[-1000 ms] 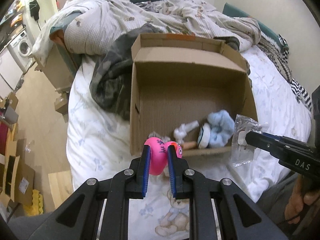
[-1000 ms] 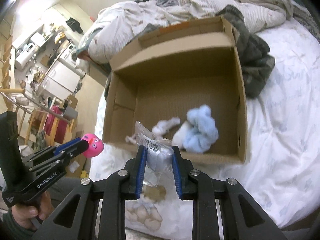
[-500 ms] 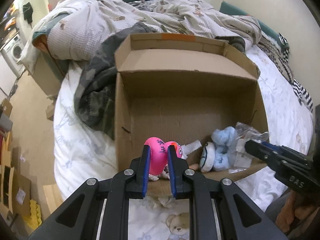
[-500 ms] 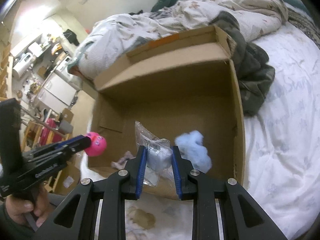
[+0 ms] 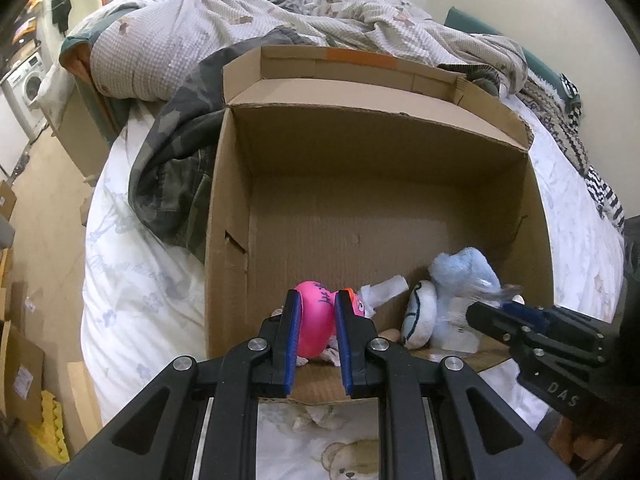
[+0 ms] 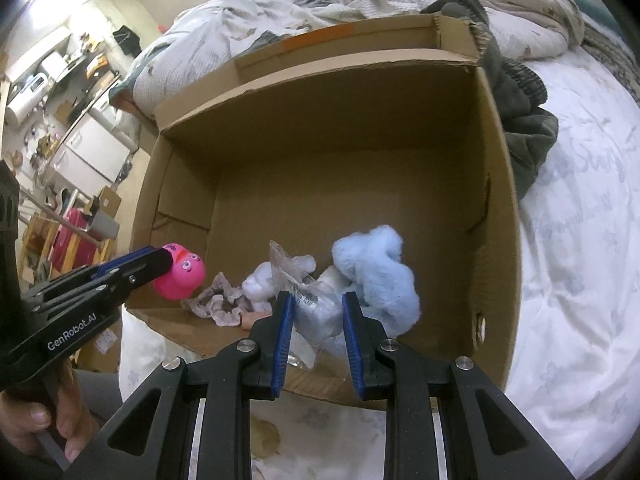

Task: Organize soft objects
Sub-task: 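Carry the pink plush and plastic packet into the box and open both tools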

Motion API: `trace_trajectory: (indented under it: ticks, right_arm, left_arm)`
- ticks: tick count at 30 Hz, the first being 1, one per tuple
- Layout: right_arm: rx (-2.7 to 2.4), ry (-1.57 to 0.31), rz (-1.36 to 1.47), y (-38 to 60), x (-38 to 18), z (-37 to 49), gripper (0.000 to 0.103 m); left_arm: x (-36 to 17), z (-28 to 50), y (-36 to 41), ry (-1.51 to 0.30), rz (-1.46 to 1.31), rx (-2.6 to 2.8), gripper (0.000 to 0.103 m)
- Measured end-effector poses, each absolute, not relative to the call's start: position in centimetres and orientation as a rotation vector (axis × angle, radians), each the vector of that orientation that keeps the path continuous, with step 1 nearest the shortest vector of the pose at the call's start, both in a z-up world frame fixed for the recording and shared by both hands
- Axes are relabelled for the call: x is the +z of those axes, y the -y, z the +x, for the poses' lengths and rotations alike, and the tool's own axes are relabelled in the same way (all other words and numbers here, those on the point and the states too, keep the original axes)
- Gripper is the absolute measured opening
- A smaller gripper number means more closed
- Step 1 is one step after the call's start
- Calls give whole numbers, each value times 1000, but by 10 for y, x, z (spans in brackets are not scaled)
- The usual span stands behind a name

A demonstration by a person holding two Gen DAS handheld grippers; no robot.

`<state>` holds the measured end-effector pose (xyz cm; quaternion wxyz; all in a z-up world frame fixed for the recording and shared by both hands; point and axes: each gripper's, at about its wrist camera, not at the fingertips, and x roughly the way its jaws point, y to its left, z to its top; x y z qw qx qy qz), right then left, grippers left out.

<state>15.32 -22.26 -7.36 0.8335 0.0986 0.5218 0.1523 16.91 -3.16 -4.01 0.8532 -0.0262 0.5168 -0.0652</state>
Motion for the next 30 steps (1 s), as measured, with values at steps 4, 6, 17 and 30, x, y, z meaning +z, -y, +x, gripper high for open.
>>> trace_trajectory:
  ticks: [4, 6, 17, 30]
  right_arm:
    - [323, -1130, 205, 222, -79, 154, 27]
    - [324, -1136, 210, 223, -80, 154, 27]
    - [339, -1111, 298, 233, -74, 157, 33]
    - [270, -1072, 423, 258, -67, 159, 78]
  left_arm:
    - [-40, 168, 35, -1084, -37, -146, 15]
    - [-40, 167, 35, -1083, -36, -145, 15]
    - [-36, 165, 28, -1079, -71, -133, 18]
    - [-30, 165, 11, -1074, -129, -49, 71]
